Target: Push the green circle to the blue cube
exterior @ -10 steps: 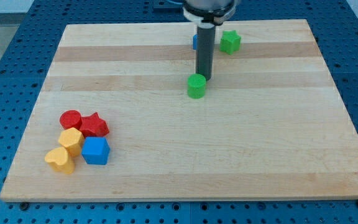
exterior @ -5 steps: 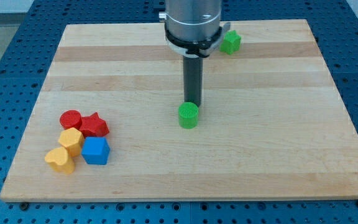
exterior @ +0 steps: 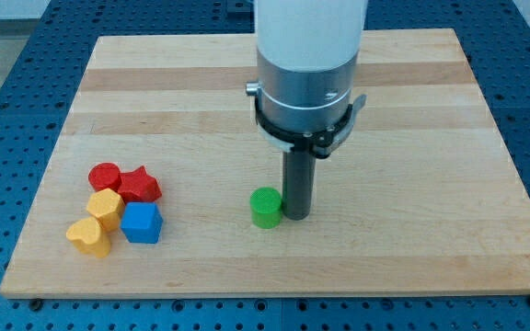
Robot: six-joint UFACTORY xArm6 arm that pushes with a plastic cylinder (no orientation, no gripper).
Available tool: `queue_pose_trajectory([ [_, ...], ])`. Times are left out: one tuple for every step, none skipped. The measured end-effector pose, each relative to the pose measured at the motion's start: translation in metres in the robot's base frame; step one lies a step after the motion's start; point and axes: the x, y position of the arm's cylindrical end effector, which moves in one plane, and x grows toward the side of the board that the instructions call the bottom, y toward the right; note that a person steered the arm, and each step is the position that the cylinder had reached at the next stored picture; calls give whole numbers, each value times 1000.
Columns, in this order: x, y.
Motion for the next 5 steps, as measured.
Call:
queue_pose_trajectory([
  [1,-21],
  [1,-44],
  [1,-62],
  [1,-80],
  [1,-100],
])
